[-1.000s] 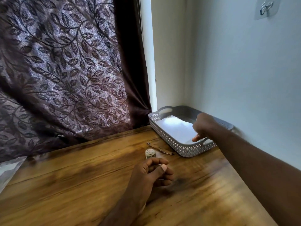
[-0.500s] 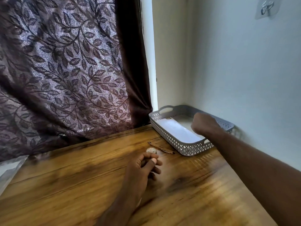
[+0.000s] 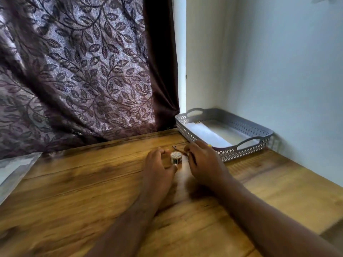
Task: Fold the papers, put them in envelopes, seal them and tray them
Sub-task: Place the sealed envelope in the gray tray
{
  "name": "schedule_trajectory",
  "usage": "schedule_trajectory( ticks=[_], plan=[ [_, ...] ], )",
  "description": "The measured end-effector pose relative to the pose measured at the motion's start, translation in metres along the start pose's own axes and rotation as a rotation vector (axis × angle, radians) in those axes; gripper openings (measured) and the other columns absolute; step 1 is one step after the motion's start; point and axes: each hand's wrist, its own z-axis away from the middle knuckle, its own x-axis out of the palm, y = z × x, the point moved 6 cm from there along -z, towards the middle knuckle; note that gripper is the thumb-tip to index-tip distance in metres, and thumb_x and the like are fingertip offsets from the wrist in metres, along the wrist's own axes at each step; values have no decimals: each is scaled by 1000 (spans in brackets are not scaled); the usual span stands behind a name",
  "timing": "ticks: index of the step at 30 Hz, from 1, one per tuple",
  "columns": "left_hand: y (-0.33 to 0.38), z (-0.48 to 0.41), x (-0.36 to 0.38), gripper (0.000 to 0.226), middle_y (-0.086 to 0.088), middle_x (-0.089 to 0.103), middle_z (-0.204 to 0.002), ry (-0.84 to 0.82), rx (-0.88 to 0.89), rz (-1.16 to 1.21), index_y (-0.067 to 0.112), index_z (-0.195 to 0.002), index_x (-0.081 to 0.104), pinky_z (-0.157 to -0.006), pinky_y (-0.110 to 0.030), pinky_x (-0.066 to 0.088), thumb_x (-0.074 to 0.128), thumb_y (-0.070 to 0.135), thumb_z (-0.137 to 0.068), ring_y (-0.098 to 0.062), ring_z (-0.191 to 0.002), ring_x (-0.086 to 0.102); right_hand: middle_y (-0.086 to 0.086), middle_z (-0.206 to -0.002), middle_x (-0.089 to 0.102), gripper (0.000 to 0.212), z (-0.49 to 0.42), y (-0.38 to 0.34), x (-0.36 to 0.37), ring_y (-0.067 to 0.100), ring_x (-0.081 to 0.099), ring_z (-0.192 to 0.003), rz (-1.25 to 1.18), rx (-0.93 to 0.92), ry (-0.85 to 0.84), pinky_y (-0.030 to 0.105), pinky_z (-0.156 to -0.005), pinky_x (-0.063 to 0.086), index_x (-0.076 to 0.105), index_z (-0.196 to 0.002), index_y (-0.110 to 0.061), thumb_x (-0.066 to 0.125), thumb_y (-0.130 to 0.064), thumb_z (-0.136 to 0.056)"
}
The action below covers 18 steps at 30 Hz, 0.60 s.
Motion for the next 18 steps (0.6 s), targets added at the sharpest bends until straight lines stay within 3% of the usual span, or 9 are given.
schedule_trajectory(
  ticks=[3,6,8,10,12,15,18],
  plan=[
    [-1,-7,5,59,8,57,-129,7,22,-75,25,-129,54,-104,-31,40,81,32,-77,-15,-122,50,11,-119,58,31,-3,13,21,38,64,-97,85,96,-183,48,-81,54,59,-118,-11,59,-18,-87],
    [-2,-17,19,72,6,56,-138,-56,0,-226,26,-139,47,-105,-33,37,77,48,-78,-21,-127,47,15,-132,53,39,-6,18,30,40,61,-111,152,152,-251,48,-91,51,53,-131,-7,54,-18,-94],
    [-4,-23,28,71,7,55,-141,-94,-6,-343,31,-142,42,-106,-41,39,70,55,-81,-24,-128,46,14,-132,54,36,-8,17,33,38,62,-110,173,166,-244,46,-88,53,53,-130,-8,52,-18,-95],
    [-5,-28,33,57,8,58,-136,-101,19,-393,35,-134,48,-103,-45,41,66,54,-84,-25,-124,48,14,-127,56,30,-11,17,38,38,64,-105,179,163,-244,47,-83,55,54,-122,-9,51,-17,-93],
    [-4,-32,32,42,7,60,-129,-70,47,-389,36,-121,55,-101,-40,41,70,48,-84,-23,-118,50,15,-127,57,29,-14,19,42,38,65,-103,203,162,-254,46,-80,56,54,-120,-9,53,-15,-92],
    [-6,-33,24,38,6,61,-118,7,41,-269,29,-113,59,-97,-31,36,77,39,-81,-19,-111,52,16,-125,59,27,-19,21,47,38,65,-105,234,192,-275,42,-78,52,54,-119,-8,54,-16,-93],
    [-12,-31,12,39,5,65,-110,68,-12,-84,24,-112,60,-96,-36,45,79,35,-80,-18,-104,58,17,-114,65,18,-24,18,51,36,68,-99,250,169,-245,41,-75,54,58,-111,-8,52,-13,-95]
  ],
)
